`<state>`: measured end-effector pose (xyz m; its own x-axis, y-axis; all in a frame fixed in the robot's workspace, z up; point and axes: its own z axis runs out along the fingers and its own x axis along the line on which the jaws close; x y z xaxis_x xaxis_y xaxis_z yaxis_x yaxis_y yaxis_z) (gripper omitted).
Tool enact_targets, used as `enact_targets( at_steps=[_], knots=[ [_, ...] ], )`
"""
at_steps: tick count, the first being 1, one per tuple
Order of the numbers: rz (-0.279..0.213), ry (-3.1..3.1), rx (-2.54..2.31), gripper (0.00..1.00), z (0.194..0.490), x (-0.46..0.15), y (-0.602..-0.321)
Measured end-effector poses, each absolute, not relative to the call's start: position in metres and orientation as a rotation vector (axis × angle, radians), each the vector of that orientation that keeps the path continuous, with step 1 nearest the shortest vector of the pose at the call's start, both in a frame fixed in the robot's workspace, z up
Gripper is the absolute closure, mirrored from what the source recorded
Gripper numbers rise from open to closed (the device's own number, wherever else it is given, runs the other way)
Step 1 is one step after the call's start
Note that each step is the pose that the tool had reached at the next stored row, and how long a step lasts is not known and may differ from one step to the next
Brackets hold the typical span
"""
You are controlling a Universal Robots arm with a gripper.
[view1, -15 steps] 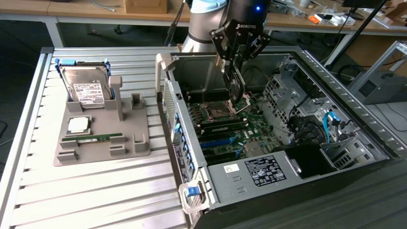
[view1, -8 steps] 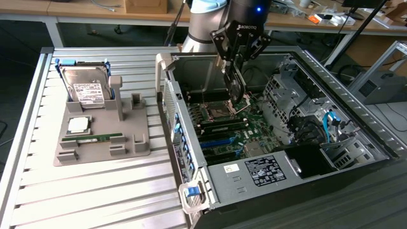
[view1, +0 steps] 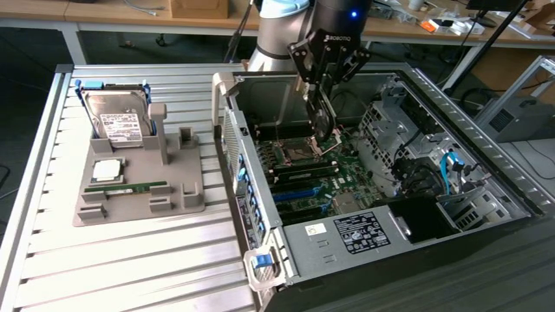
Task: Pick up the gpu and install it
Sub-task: 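Pick up the gpu and move the gpu toward the slot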
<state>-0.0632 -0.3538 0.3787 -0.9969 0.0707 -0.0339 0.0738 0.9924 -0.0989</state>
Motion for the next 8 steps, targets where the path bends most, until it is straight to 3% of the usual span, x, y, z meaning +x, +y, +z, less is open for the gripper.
enact_targets(
  at_steps=[8],
  knots=[
    [-0.156,3.105,0.113,0.73,0.3769,-0.0608,-0.3538]
  ],
)
